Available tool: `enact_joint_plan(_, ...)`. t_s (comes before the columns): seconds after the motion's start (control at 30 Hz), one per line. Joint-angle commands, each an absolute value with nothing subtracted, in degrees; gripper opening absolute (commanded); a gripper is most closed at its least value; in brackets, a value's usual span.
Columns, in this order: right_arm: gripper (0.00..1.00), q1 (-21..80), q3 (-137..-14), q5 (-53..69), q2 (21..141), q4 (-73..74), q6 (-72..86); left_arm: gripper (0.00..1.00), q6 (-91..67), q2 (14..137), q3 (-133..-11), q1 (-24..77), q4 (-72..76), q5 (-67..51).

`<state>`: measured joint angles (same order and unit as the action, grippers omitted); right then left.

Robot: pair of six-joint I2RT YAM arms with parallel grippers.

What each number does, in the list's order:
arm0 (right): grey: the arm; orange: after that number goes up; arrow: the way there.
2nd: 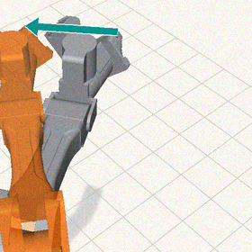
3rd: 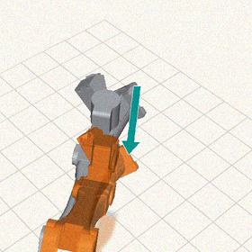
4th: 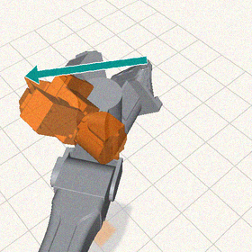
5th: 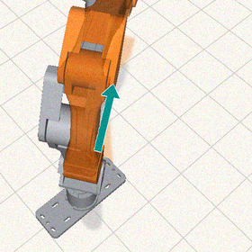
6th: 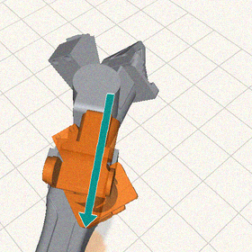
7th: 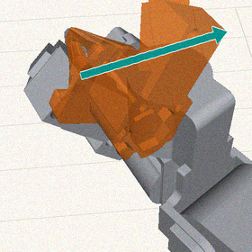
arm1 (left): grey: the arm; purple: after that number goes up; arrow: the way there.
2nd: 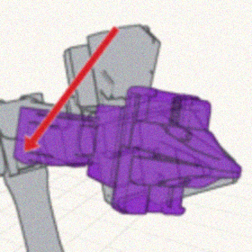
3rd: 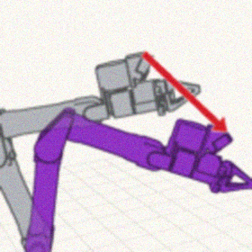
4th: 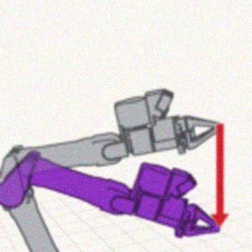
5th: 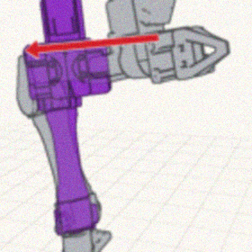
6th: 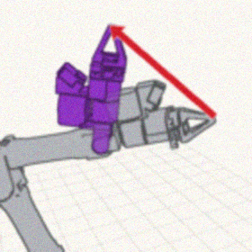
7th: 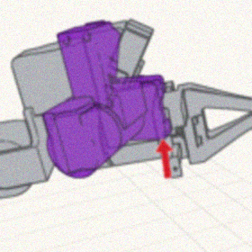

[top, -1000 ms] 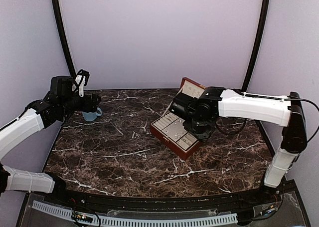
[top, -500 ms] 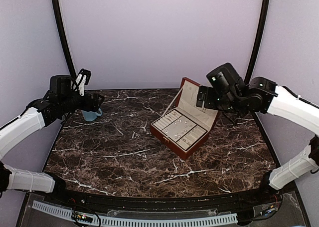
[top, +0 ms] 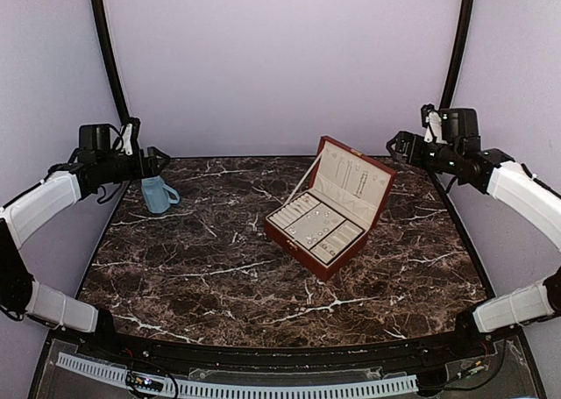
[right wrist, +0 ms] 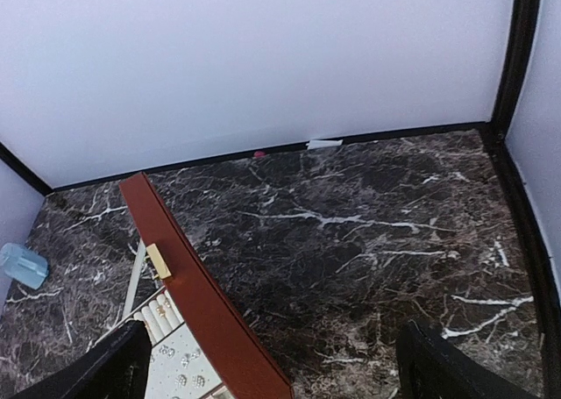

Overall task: Organize the mixed jewelry
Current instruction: Close the box lid on the jewelry box.

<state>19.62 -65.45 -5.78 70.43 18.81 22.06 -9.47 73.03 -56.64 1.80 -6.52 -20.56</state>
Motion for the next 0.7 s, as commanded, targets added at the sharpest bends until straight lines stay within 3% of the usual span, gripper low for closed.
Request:
enact_joint_plan(0.0,0.99,14.6,-60.0,16.4,70.5,6.5,21.1,0.89,-9.0,69.5,-60.1,1.7,-6.9,-21.3)
enact_joint_plan(0.2,0.99,13.4,-53.9,25.3,69.8,-1.3,22.4,0.89,-4.1,67.0,-55.6,1.7,-6.1,-13.0)
enact_joint_plan(0.67,0.99,13.2,-46.8,35.1,68.8,-5.6,22.1,0.89,-2.5,65.9,-54.8,1.7,-7.5,-8.7)
